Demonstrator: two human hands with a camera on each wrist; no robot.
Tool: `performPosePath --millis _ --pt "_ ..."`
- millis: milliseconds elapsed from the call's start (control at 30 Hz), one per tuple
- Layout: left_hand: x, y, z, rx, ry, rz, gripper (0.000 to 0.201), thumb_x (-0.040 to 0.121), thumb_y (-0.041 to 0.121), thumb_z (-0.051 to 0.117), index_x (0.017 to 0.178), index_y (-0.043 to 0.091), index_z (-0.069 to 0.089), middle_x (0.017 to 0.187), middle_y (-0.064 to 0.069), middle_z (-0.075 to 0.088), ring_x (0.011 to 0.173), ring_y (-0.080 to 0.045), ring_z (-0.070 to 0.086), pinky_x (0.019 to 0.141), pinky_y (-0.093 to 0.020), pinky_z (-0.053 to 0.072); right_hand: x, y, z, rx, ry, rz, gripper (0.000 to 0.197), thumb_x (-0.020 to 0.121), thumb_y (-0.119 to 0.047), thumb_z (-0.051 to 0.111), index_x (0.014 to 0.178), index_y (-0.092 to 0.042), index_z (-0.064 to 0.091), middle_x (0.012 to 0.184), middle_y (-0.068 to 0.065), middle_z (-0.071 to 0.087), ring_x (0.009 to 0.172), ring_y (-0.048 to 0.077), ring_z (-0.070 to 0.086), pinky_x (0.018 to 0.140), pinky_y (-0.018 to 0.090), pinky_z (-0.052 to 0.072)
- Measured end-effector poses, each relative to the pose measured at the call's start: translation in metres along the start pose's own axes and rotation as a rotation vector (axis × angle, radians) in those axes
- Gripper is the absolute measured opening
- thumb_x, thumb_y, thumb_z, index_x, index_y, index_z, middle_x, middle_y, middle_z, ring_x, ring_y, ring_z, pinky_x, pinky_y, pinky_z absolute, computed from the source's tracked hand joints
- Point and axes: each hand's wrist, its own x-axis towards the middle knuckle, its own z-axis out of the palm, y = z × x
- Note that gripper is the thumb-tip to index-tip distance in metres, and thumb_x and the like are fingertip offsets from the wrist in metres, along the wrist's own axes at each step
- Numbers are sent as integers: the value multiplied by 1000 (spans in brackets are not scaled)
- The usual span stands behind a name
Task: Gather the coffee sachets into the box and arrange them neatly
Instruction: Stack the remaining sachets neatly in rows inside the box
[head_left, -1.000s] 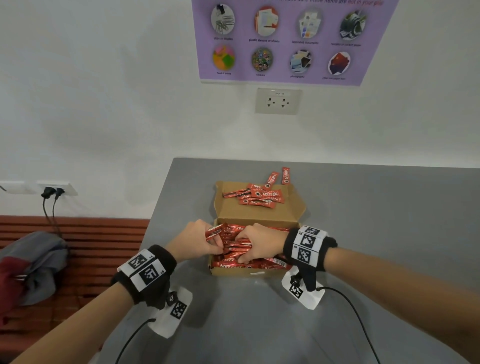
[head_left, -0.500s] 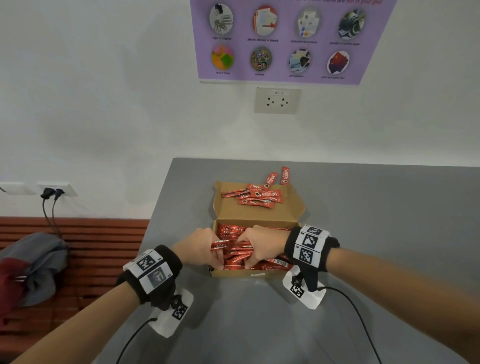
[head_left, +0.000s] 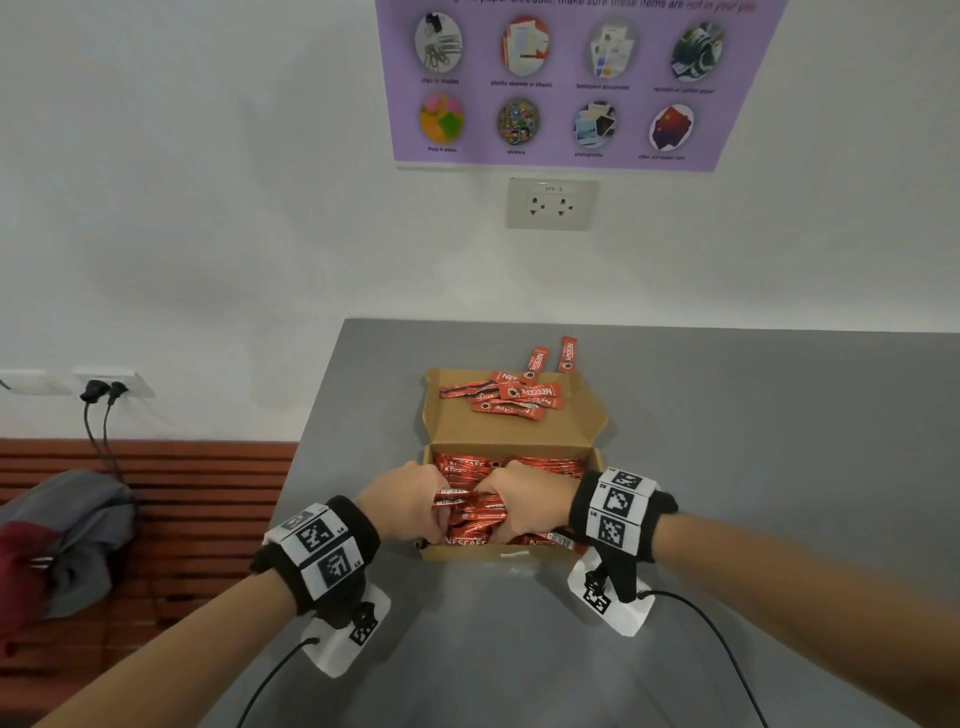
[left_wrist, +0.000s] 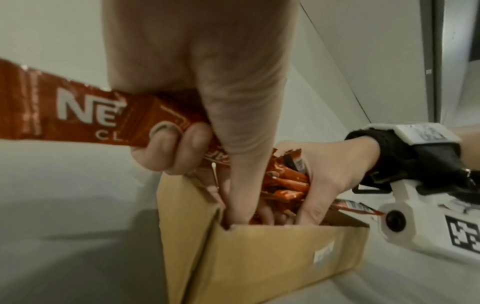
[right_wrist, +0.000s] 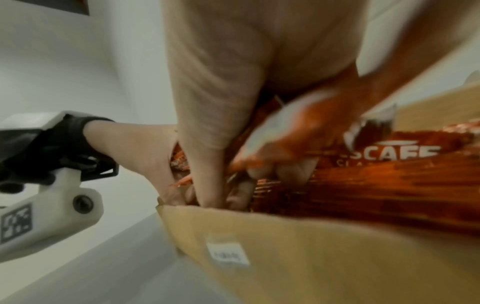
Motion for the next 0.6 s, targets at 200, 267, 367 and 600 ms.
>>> performPosePath --millis 200,267,367,600 --pt "-3 0 -23 -348 194 -67 24 83 14 67 65 20 54 66 12 58 63 1 55 60 -7 39 -14 5 -26 266 523 -29 33 82 -23 70 112 -12 61 99 -7 63 82 3 57 73 8 41" --pt "-5 7 -26 -504 80 -21 18 88 15 63 71 17 56 61 13 60 56 0 56 59 -15 43 -15 0 -30 306 574 -80 39 81 -28 72 116 -11 61 105 -6 65 90 5 60 77 6 43" --pt "-7 21 -26 -774 -70 66 7 91 12 58 87 7 56 58 6 55 42 -4 45 45 -17 39 -13 -8 -26 271 559 -142 36 80 -27 73 109 -6 67 101 3 71 88 11 65 79 19 49" --pt "-11 14 -23 -752 83 49 19 94 24 52 95 7 59 71 -6 66 38 -5 49 39 -15 39 -20 4 -28 283 653 -99 24 84 -23 69 101 -6 70 90 2 73 80 10 67 78 25 51"
